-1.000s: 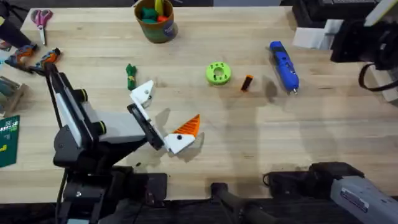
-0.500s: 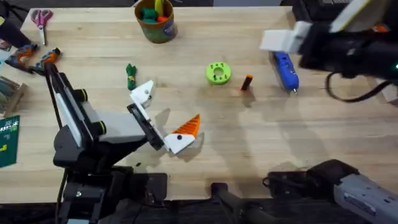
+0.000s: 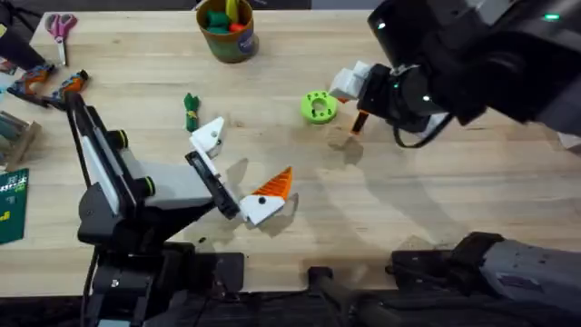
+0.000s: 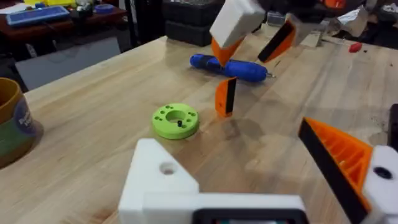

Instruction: Pick up the gripper from the table and insert it into the empty holder that is missing its gripper. Then pick up a screw, insert it into the mounting hole, and use the screwdriver to tighten it. Finally, clean up the table by picking up the vegetable and placing it into the bucket.

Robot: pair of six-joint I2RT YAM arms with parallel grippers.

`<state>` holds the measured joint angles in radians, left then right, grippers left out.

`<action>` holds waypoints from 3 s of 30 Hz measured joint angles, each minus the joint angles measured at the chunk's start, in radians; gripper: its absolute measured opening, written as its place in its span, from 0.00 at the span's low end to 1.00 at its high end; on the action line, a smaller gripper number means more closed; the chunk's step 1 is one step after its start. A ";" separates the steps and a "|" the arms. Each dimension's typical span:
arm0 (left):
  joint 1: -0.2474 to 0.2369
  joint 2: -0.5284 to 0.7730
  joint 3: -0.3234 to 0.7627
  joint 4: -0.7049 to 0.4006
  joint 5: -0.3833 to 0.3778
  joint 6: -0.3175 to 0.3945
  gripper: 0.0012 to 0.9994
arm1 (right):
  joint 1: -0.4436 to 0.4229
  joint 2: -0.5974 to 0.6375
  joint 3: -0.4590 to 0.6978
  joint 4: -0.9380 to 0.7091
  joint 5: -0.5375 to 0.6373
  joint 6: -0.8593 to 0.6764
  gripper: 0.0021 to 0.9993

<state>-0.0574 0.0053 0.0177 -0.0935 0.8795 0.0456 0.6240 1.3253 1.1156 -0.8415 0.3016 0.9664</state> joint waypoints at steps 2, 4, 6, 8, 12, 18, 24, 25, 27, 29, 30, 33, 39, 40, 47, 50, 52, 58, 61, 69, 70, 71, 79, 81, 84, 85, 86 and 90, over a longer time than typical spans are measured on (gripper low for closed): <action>0.000 0.000 0.000 0.000 0.000 0.000 0.99 | -0.015 0.025 0.000 0.000 -0.002 0.026 0.99; 0.000 0.000 0.000 0.000 0.000 0.000 0.99 | -0.035 0.042 0.000 0.000 -0.004 0.043 0.99; 0.000 0.000 0.000 0.000 0.000 0.000 0.99 | -0.056 0.056 0.000 0.000 -0.007 0.052 0.99; 0.000 0.000 0.000 0.000 0.000 0.000 0.99 | -0.077 0.072 0.000 0.000 -0.013 0.059 0.99; 0.000 0.000 0.000 0.000 0.000 0.000 0.99 | -0.116 0.100 0.000 0.000 -0.047 0.066 0.99; 0.000 0.000 0.000 0.000 0.000 0.000 0.99 | -0.164 0.142 0.000 0.003 -0.118 0.053 0.99; 0.000 0.000 0.000 0.000 0.000 0.000 0.99 | -0.178 0.256 0.064 -0.045 -0.161 -0.036 0.99; 0.000 0.000 0.000 0.000 0.000 0.000 0.99 | -0.178 0.278 0.093 -0.061 -0.161 -0.048 0.99; 0.000 0.000 0.000 0.000 0.000 0.000 0.99 | -0.178 0.323 0.155 -0.092 -0.160 -0.064 0.99; 0.000 0.000 0.000 0.000 0.000 0.000 0.99 | -0.178 0.366 0.211 -0.117 -0.161 -0.076 0.99; 0.000 0.000 0.000 0.000 0.000 0.000 0.99 | -0.178 0.386 0.233 -0.122 -0.163 -0.079 0.99; 0.000 0.000 0.000 0.000 0.000 0.000 0.99 | -0.180 0.425 0.255 -0.124 -0.178 -0.080 0.99; 0.000 0.000 0.000 0.000 0.000 0.000 0.99 | -0.196 0.443 0.255 -0.133 -0.195 -0.050 0.99; 0.000 0.000 0.000 0.000 0.000 0.000 0.99 | -0.198 0.443 0.255 -0.135 -0.195 -0.048 0.99; 0.000 0.000 0.000 0.000 0.000 0.000 0.99 | -0.202 0.443 0.255 -0.152 -0.195 -0.038 0.99; 0.000 0.000 0.000 0.000 0.000 0.000 0.99 | -0.202 0.443 0.255 -0.161 -0.195 -0.037 0.97; 0.000 0.000 0.000 0.000 0.000 0.000 0.99 | -0.202 0.443 0.255 -0.168 -0.195 -0.035 0.93; 0.000 0.000 0.000 0.000 0.000 0.000 0.99 | -0.202 0.443 0.255 -0.173 -0.195 -0.031 0.74; 0.000 0.000 0.000 0.000 0.000 0.000 0.99 | -0.202 0.443 0.255 -0.173 -0.198 -0.031 0.43; 0.000 0.000 0.000 0.000 0.000 0.000 0.99 | -0.202 0.443 0.256 -0.174 -0.198 -0.025 0.01; 0.000 0.000 0.000 0.000 0.000 0.000 0.99 | -0.202 0.442 0.256 -0.174 -0.199 -0.026 0.01; 0.000 0.000 0.000 0.000 0.000 0.000 0.99 | -0.202 0.441 0.256 -0.175 -0.205 -0.030 0.01; 0.000 0.000 0.000 0.000 0.000 0.000 0.99 | -0.202 0.319 0.256 -0.250 -0.244 -0.093 0.01; 0.000 0.000 0.000 0.000 0.000 0.000 0.99 | -0.202 0.263 0.256 -0.310 -0.247 -0.101 0.01; 0.000 0.000 0.000 0.000 0.000 0.000 0.99 | -0.202 0.189 0.256 -0.379 -0.247 -0.130 0.01; 0.000 0.000 0.000 0.000 0.000 0.000 0.99 | -0.202 0.163 0.256 -0.393 -0.247 -0.148 0.01; 0.000 0.000 0.000 0.000 0.000 0.000 0.99 | -0.202 0.144 0.256 -0.399 -0.247 -0.162 0.01; 0.000 0.000 0.000 0.000 0.000 0.000 0.99 | -0.202 0.024 0.224 -0.380 -0.247 -0.212 0.01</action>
<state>-0.0574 0.0052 0.0177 -0.0937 0.8795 0.0456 0.4221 1.3493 1.3393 -1.2211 0.0547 0.7543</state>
